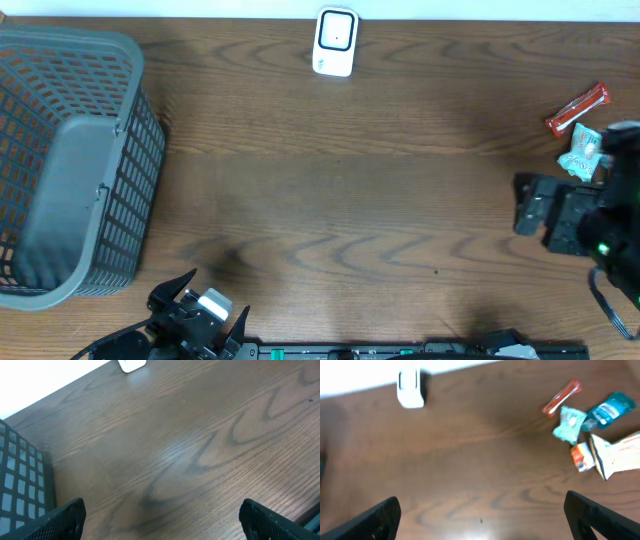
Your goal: Scan the item barcode
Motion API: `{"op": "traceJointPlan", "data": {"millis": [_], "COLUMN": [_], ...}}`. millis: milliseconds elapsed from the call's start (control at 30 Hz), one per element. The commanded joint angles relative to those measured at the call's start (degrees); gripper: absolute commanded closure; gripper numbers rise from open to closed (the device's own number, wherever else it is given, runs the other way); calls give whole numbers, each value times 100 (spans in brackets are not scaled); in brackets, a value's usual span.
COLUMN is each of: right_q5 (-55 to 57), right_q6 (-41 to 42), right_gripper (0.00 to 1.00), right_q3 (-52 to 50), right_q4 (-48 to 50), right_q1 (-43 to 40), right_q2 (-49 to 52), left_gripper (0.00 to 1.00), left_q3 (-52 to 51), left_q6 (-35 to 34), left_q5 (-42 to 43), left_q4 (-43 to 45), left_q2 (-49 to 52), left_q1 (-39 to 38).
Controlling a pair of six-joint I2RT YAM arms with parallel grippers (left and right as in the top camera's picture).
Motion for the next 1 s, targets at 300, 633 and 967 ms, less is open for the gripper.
{"op": "traceJointPlan", "data": {"millis": [300, 633, 967], "right_q5": [192, 533, 553], "right_q6": [-42, -44, -44], "right_gripper": [1, 1, 1], "right_q3": [-1720, -4369, -6537], "right_q4": [922, 2413, 4520], "right_q1": [-367, -614, -1064], "right_q2": [-2787, -5119, -6255], "left_gripper": [2, 2, 2], "left_q3": [2, 2, 2], "left_q6": [79, 79, 79], "left_q5": [31, 31, 31], "left_q4": [2, 2, 2], "left_q2": [-39, -39, -42], "left_q1": [-22, -22, -22]}}
